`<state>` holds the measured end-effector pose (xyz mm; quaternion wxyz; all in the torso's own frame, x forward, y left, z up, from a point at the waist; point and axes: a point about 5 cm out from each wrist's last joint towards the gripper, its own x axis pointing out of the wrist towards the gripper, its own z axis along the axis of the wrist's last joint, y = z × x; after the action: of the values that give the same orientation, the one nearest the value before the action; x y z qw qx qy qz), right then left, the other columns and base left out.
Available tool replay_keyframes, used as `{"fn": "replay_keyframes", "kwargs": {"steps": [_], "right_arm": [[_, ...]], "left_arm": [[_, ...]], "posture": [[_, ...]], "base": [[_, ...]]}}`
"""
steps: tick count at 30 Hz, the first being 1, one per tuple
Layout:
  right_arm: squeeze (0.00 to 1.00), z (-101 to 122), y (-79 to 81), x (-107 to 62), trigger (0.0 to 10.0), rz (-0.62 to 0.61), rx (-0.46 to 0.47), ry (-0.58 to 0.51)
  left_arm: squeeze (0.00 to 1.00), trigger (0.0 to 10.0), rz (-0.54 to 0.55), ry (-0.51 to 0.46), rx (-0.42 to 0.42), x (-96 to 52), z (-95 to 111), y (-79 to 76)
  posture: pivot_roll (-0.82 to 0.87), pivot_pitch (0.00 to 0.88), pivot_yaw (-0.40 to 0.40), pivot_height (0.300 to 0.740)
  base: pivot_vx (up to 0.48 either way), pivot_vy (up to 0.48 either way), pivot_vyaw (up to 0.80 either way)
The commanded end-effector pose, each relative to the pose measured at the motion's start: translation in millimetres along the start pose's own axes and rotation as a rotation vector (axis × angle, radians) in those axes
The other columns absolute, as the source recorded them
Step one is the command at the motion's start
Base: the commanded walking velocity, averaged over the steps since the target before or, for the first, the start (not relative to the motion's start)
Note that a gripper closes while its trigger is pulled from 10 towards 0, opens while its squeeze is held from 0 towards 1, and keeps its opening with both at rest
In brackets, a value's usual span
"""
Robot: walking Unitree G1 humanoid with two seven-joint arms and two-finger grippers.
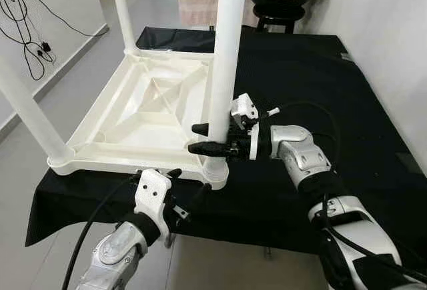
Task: Building children table
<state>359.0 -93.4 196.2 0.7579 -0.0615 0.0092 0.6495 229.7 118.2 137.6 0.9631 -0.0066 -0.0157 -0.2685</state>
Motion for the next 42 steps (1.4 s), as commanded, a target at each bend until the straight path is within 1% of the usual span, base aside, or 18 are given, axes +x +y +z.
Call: {"fn": "replay_keyframes", "kwargs": {"steps": [1,10,11,12,14,16,18,20,27,28,31,32,33,35,36,37,38,42], "right_arm": [[0.00,-9.2,3.3,-1.3,0.0,0.030,0.026,0.014],[0.00,-9.9,6.5,-17.4,0.0,-0.050,-0.035,-0.001],[0.00,-18.2,7.6,-19.7,0.0,-0.270,-0.012,0.018],[0.00,-23.2,7.8,-20.3,0.0,-0.387,0.013,0.033],[0.00,-26.5,7.8,-21.2,0.0,-0.461,0.028,0.042],[0.00,-47.7,19.0,-22.5,0.0,-0.925,0.124,0.059],[0.00,-58.5,49.3,-5.3,0.0,-0.945,0.050,0.149],[0.00,-49.9,49.7,2.3,0.0,-0.868,-0.016,0.128],[0.00,-48.5,35.6,4.9,0.0,-0.851,0.041,0.125],[0.00,-46.8,35.2,5.0,4.4,-0.867,0.043,0.126],[0.00,-45.5,35.1,5.0,4.4,-0.880,0.044,0.127],[1.00,-41.7,36.8,8.5,10.0,-0.838,0.066,0.102],[1.00,-41.7,36.8,8.5,10.0,-0.838,0.066,0.102],[1.00,-22.8,34.6,14.0,10.0,-0.645,0.035,0.002],[0.93,-13.1,32.4,12.6,10.0,-0.527,-0.003,-0.024],[0.93,-13.1,32.4,12.6,10.0,-0.527,-0.003,-0.024],[0.05,-5.6,29.5,8.9,10.0,-0.437,-0.048,-0.030],[0.00,1.1,21.0,-1.0,10.0,-0.303,-0.123,0.010]], "left_arm": [[0.00,10.0,0.000,0.008,0.001,-1.4,-0.9,-1.2],[0.00,10.0,-0.002,0.007,0.000,-1.4,-0.1,-0.2],[0.00,10.0,-0.004,0.007,0.001,-1.9,0.3,1.0],[0.00,10.0,-0.004,0.007,0.002,-2.3,0.5,1.6],[0.00,10.0,-0.004,0.007,0.002,-2.6,0.6,2.0],[0.00,10.0,-0.001,0.007,0.005,-3.0,0.9,4.6],[0.00,10.0,0.000,0.007,0.008,-2.3,1.5,6.6],[0.00,10.0,0.000,0.008,0.011,-2.2,1.0,7.3],[0.00,10.0,-0.003,0.008,0.012,0.3,0.7,7.4],[0.00,10.0,0.006,0.005,0.013,0.0,0.9,7.6],[0.00,10.0,0.012,0.004,0.013,-0.1,1.0,7.8],[0.00,10.0,0.017,0.003,0.014,-0.1,1.0,7.9],[0.00,10.0,0.017,0.003,0.014,-0.1,1.0,7.9],[0.00,10.0,0.015,0.003,0.012,0.5,0.5,7.4],[0.00,10.0,0.011,0.005,0.011,0.9,0.1,6.9],[0.00,10.0,0.011,0.005,0.011,0.9,0.1,6.9],[0.00,10.0,0.007,0.006,0.010,1.1,-0.3,6.5],[0.00,10.0,0.004,0.007,0.009,1.4,-0.6,5.3]], "posture": [[0.03,0.081,-0.053,0.740],[0.00,0.089,-0.042,0.740],[-0.01,0.096,-0.051,0.740],[-0.01,0.097,-0.052,0.740],[-0.01,0.097,-0.052,0.740],[-0.02,0.099,-0.047,0.740],[-0.01,0.098,-0.035,0.740],[-0.03,0.091,-0.012,0.740],[-0.01,0.084,-0.036,0.740],[0.00,0.082,-0.039,0.740],[0.00,0.082,-0.039,0.740],[0.00,0.078,-0.041,0.740],[0.00,0.078,-0.041,0.740],[0.00,0.070,-0.036,0.740],[0.01,0.067,-0.037,0.740],[0.01,0.067,-0.037,0.740],[0.01,0.067,-0.037,0.740],[0.01,0.061,-0.045,0.740]], "base": [[0.000,0.000,0.00],[0.000,0.000,0.00],[0.000,0.000,0.00],[0.000,0.000,0.00],[0.000,0.000,0.00],[0.000,0.000,0.00],[0.000,0.000,0.00],[0.000,0.000,0.00],[0.000,0.000,0.00],[0.000,0.000,0.00],[0.000,0.000,0.00],[0.000,0.000,0.00],[0.000,0.000,0.00],[0.000,0.000,0.00],[0.000,0.000,0.00],[0.000,0.000,0.00],[0.000,0.000,0.00],[0.000,0.000,0.00]]}}
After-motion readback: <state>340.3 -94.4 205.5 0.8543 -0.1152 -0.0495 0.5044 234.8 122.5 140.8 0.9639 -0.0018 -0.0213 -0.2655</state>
